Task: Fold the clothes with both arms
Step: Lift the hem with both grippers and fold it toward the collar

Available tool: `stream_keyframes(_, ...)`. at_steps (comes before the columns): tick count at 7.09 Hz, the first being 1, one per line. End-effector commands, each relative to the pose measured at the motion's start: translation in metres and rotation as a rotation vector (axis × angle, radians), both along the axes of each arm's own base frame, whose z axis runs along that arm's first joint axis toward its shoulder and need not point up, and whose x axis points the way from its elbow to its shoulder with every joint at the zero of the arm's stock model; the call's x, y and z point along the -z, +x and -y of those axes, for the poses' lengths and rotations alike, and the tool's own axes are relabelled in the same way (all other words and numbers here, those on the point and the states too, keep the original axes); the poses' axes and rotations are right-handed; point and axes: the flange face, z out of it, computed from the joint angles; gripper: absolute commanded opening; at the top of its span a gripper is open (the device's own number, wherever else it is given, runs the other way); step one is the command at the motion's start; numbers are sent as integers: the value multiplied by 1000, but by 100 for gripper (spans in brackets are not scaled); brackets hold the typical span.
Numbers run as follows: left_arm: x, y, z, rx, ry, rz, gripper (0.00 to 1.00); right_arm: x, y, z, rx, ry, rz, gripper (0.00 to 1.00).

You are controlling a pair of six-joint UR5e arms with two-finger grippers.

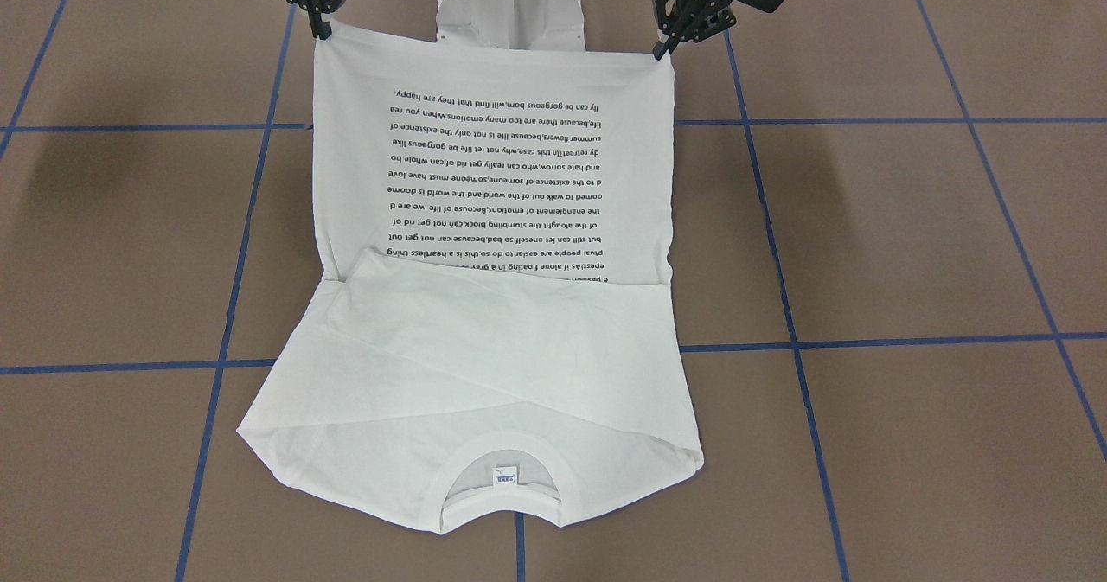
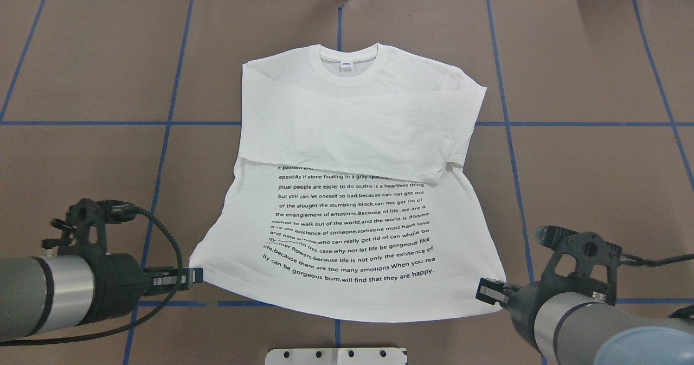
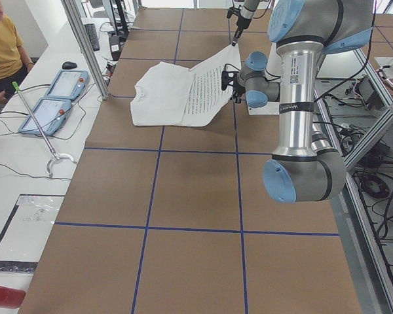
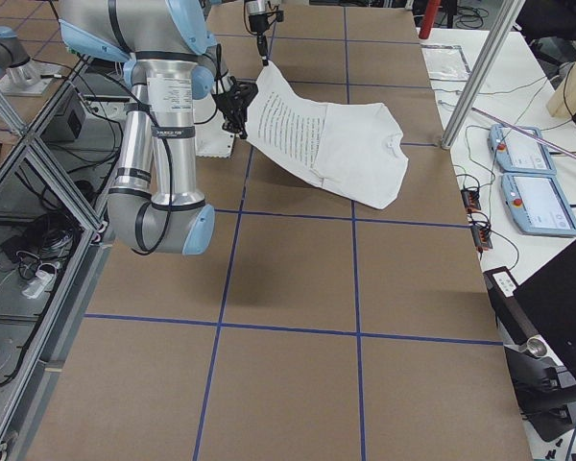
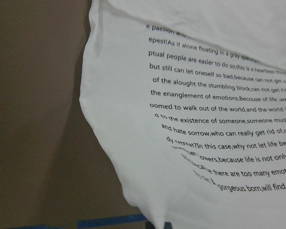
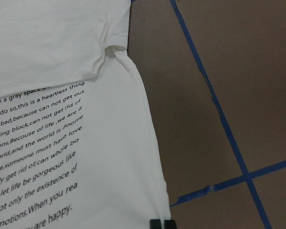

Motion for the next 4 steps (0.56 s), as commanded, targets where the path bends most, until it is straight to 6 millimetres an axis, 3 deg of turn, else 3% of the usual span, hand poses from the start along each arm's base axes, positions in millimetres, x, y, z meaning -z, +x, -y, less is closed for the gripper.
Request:
stream_keyframes(1,42,-29,9,-15,36,-5,0,22,18,14,-17,-23,24,0)
stream_keyframes(2,51,-23,28,7,79,20,0,23,18,25,-42,-21,18,0)
stream_keyframes(4,71,4,110,127,139,78,0,30,34,75,-97,-28,15,0)
